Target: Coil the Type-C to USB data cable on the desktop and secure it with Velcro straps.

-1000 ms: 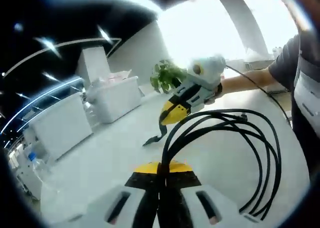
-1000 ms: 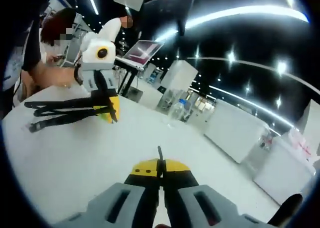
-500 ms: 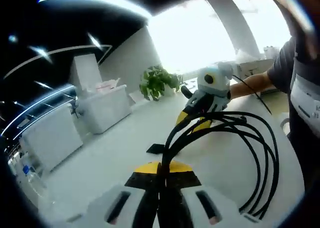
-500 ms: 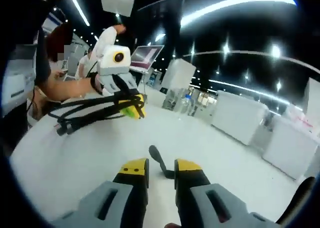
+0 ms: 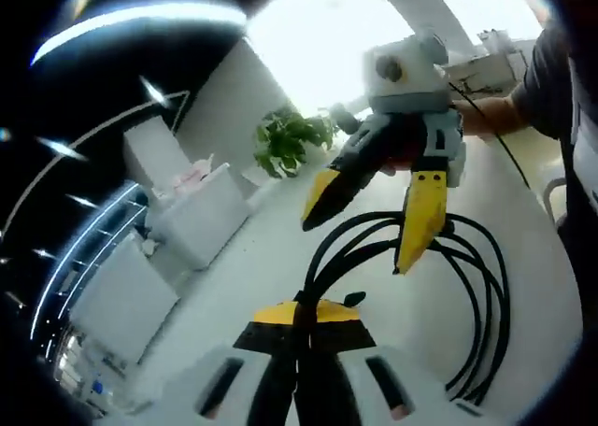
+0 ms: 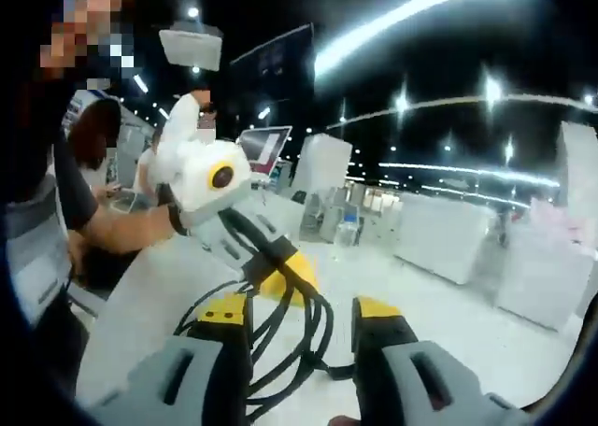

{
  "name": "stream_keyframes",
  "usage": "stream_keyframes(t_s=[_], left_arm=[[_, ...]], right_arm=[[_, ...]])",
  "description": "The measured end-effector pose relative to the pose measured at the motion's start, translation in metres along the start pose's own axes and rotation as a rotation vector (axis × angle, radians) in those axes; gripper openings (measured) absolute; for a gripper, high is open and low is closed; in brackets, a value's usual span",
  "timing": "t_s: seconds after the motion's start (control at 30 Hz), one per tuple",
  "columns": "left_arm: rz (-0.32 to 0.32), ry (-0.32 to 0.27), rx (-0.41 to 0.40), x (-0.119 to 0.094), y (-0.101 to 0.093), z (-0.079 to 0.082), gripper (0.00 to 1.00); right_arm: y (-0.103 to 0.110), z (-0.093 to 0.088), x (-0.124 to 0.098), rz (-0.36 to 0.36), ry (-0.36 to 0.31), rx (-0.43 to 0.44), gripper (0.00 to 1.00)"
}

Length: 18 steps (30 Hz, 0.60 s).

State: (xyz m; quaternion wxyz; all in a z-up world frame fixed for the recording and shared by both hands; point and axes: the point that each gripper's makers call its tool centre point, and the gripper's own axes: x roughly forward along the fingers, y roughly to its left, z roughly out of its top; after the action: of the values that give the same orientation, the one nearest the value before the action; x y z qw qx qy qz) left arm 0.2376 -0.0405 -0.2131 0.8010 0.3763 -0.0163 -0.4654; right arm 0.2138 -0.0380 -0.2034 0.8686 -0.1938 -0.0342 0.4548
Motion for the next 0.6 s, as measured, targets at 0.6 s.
stream_keyframes(t_s=[0.6], left_arm=[[-0.037,0.051,0.056,0.057,-0.008,-0.032,0.06]], right_arm=[[-0.044,-0.065,0.004,-0.078,0.108,0.124,0.2]])
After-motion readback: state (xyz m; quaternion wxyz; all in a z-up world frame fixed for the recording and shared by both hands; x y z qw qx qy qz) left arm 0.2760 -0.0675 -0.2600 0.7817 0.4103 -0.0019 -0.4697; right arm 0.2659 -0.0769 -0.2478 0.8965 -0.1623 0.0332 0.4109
